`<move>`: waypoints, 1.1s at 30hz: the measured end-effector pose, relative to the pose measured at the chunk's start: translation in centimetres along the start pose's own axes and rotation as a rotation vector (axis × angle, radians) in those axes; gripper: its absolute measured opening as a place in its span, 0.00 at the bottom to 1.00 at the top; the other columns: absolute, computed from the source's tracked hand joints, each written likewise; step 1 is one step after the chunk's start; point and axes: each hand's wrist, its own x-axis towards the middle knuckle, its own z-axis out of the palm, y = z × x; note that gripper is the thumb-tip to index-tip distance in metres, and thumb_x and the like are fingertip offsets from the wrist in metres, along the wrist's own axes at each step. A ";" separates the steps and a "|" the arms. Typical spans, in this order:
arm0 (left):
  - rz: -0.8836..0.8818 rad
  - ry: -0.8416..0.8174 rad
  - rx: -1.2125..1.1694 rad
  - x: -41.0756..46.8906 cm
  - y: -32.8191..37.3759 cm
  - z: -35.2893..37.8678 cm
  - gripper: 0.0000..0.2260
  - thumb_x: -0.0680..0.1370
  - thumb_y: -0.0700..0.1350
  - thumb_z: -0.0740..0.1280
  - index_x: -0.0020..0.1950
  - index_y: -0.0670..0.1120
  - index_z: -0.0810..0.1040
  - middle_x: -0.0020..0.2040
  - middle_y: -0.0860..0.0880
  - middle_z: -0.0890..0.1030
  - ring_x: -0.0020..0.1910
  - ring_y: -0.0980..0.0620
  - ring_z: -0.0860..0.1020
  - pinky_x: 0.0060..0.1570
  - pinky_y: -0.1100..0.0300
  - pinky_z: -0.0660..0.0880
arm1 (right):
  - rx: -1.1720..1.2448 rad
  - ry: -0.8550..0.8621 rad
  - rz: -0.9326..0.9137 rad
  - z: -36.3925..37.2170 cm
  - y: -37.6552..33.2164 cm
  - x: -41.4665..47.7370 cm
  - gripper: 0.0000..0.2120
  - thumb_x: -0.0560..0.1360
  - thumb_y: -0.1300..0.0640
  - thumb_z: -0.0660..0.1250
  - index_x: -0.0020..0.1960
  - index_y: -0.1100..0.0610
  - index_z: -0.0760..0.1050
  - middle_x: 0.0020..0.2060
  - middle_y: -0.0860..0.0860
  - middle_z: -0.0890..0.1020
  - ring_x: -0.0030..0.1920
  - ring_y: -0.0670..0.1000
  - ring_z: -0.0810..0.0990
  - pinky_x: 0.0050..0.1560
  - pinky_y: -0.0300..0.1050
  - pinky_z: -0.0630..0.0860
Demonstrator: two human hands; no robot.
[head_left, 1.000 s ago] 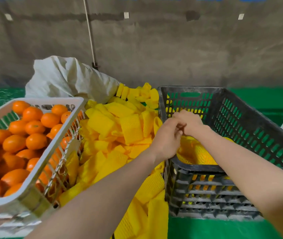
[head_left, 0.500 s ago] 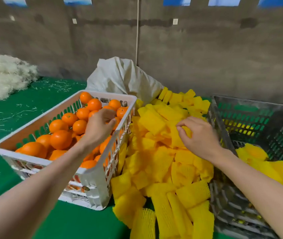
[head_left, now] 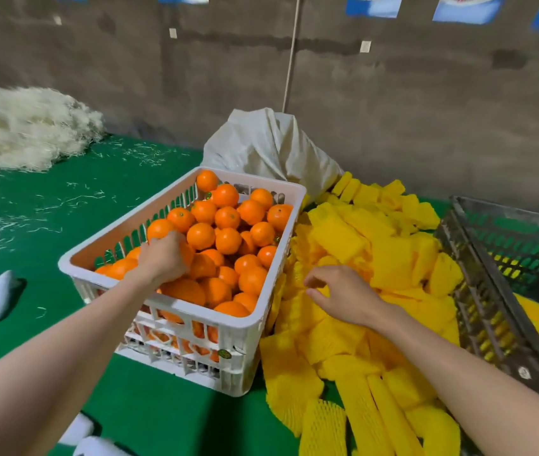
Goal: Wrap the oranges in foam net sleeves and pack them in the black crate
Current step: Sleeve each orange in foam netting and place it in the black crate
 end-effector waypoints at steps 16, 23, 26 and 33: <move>0.118 0.123 -0.952 -1.1 3.5 -2.6 0.23 0.70 0.42 0.75 0.62 0.55 0.72 0.64 0.47 0.72 0.59 0.49 0.72 0.46 0.53 0.74 | -0.083 -0.477 0.316 10.4 -0.7 -0.7 0.19 0.72 0.54 0.71 0.59 0.59 0.72 0.58 0.59 0.75 0.57 0.58 0.74 0.50 0.47 0.72; 0.173 -0.231 -1.569 -4.0 9.7 -4.4 0.26 0.67 0.44 0.74 0.63 0.47 0.72 0.63 0.43 0.74 0.57 0.44 0.78 0.50 0.48 0.79 | 0.314 0.024 0.328 3.8 1.5 -2.6 0.14 0.71 0.61 0.72 0.54 0.58 0.72 0.41 0.50 0.73 0.42 0.48 0.69 0.37 0.38 0.62; 0.214 -0.367 -1.629 -5.6 12.8 -4.0 0.25 0.65 0.48 0.71 0.60 0.42 0.74 0.62 0.41 0.76 0.57 0.46 0.78 0.54 0.48 0.78 | 0.684 0.143 0.348 -0.5 1.3 -3.6 0.12 0.72 0.65 0.70 0.49 0.53 0.71 0.34 0.53 0.68 0.36 0.49 0.65 0.35 0.40 0.63; 0.095 -0.535 -1.722 -9.4 19.2 -0.9 0.10 0.75 0.40 0.67 0.55 0.47 0.76 0.46 0.43 0.80 0.39 0.48 0.79 0.38 0.57 0.74 | 1.538 -0.022 0.297 -5.8 -1.1 -6.9 0.24 0.61 0.53 0.79 0.52 0.59 0.74 0.43 0.59 0.77 0.42 0.53 0.77 0.45 0.47 0.75</move>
